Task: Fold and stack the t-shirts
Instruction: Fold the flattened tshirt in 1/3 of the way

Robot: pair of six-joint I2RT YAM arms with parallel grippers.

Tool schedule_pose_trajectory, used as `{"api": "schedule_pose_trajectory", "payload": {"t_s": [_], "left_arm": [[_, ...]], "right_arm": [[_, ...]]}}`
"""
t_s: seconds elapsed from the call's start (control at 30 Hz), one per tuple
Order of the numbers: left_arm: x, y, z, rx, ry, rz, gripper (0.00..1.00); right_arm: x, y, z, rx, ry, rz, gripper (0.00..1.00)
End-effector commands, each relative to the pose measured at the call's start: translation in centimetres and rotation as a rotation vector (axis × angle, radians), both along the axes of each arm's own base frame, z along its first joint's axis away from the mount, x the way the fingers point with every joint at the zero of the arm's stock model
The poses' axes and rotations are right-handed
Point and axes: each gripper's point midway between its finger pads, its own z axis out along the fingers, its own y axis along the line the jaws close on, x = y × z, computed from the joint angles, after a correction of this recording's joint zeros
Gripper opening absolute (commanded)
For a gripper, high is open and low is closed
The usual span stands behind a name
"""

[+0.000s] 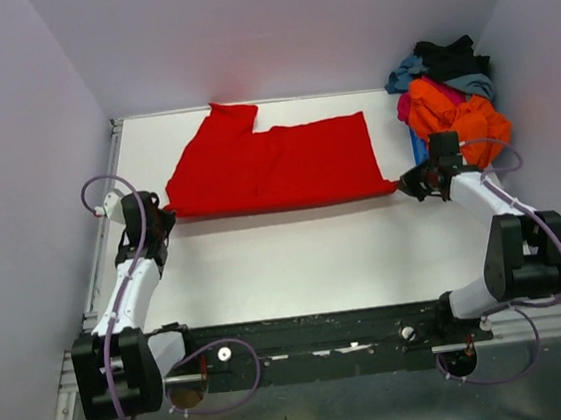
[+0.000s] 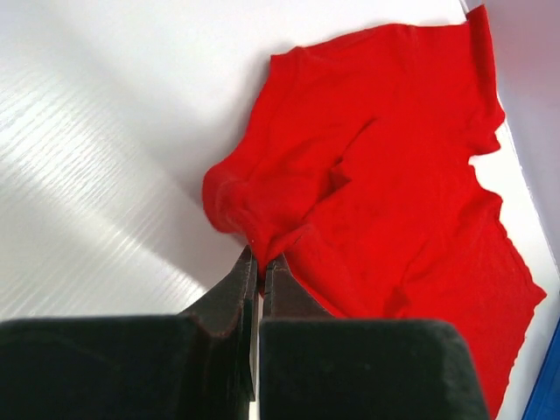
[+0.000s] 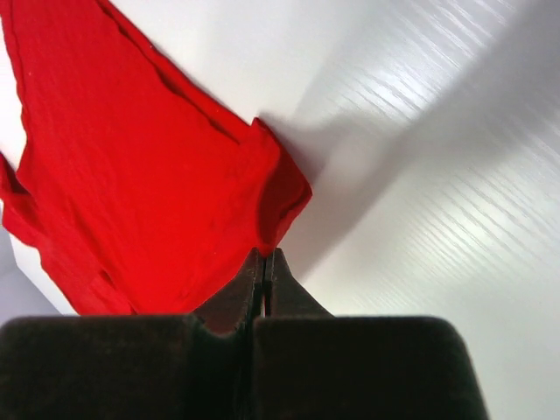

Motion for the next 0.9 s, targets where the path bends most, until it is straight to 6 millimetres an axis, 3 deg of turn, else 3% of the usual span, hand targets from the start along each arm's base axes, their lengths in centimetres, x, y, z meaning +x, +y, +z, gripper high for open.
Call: {"api": "schedule_pose_trajectory", "payload": {"t_s": [0.0, 0.13, 0.27, 0.37, 0.5, 0.6, 0.67, 0.77, 0.87], "left_arm": [[-4.0, 1.2, -2.7, 0.027, 0.129, 0.062, 0.0], [-6.7, 0.4, -5.3, -0.025, 0.189, 0.065, 0.0], [-9.4, 0.3, -7.5, -0.042, 0.266, 0.092, 0.2], [-10.4, 0.3, -7.4, -0.041, 0.259, 0.1, 0.52], [-10.4, 1.2, -4.9, 0.011, 0.201, 0.12, 0.94], [-8.8, 1.5, -1.6, 0.086, 0.128, 0.064, 0.98], [-6.8, 0.9, 0.7, 0.13, 0.081, -0.033, 0.98], [-3.9, -0.8, 2.5, 0.15, 0.056, -0.186, 0.98], [-0.9, -1.8, 3.7, 0.161, -0.009, -0.234, 0.99]], "right_arm": [[-3.2, -1.8, -1.8, -0.08, 0.068, -0.066, 0.01], [-6.1, -1.9, -3.5, -0.098, 0.131, -0.055, 0.01], [-7.8, -2.0, -3.8, -0.122, 0.161, -0.037, 0.05], [-8.2, -2.3, -2.8, -0.184, 0.144, -0.015, 0.26], [-7.9, -2.5, -0.3, -0.276, 0.071, 0.017, 0.55], [-6.7, -2.3, 1.9, -0.323, -0.019, 0.062, 0.6], [-4.6, -1.0, 3.7, -0.35, -0.156, 0.186, 0.54], [-1.8, 1.2, 6.2, -0.379, -0.314, 0.345, 0.51], [0.6, 1.9, 8.0, -0.418, -0.359, 0.381, 0.5]]}}
